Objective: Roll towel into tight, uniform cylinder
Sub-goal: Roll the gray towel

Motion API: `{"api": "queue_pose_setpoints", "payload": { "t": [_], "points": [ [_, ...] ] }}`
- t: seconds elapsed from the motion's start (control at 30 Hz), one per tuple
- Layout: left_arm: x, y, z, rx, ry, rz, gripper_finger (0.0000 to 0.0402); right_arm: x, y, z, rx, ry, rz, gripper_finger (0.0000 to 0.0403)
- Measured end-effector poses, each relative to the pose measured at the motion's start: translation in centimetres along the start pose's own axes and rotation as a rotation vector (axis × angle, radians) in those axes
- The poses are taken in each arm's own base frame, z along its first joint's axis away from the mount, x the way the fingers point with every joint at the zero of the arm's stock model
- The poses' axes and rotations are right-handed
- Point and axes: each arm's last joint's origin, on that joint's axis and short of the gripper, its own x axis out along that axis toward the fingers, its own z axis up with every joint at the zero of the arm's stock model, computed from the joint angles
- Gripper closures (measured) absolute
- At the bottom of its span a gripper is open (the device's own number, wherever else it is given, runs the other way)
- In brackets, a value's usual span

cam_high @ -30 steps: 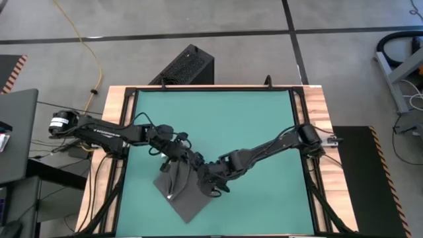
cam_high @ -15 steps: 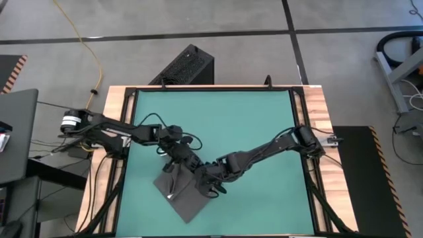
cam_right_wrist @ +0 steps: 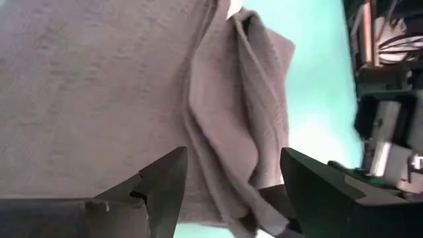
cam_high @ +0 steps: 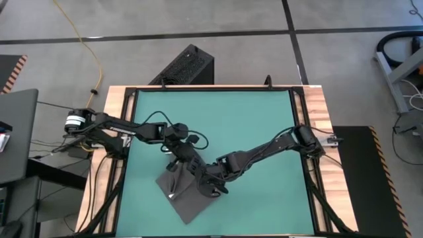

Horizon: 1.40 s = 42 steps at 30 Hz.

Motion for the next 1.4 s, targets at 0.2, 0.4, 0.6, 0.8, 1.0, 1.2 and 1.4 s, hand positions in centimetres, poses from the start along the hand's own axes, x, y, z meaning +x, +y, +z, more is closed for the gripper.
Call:
{"api": "queue_pose_setpoints", "payload": {
  "t": [0.2,0.4,0.6,0.8,1.0,1.2,1.4],
  "points": [
    [0.0,0.0,0.0,0.002,-0.001,-0.005,0.0401,0.1,-0.1,-0.1,-0.002,-0.04,0.018,0.0133],
    [0.0,0.0,0.0,0.004,-0.003,-0.005,0.0401,0.2,-0.3,-0.2,0.002,-0.075,0.041,0.0133],
    [0.0,0.0,0.0,-0.001,0.001,-0.005,0.0401,1.2,-0.4,-0.8,-0.011,-0.072,0.043,0.0133],
    [0.0,-0.2,-0.4,-0.013,0.041,-0.023,0.0401,2.5,0.5,-0.9,-0.057,-0.044,0.073,0.0133],
    [-0.2,-0.3,-0.7,0.01,0.031,-0.106,0.0401,2.3,0.4,-0.9,-0.048,-0.039,0.069,0.0133],
    [-0.3,0.3,-0.9,0.004,0.084,0.031,0.0401,2.3,0.6,-1.4,-0.021,0.033,0.073,0.0133],
    [-0.3,0.5,-1.0,0.087,0.121,0.099,0.0363,2.1,0.8,-1.0,-0.001,0.048,0.055,0.0133]
  ]
}}
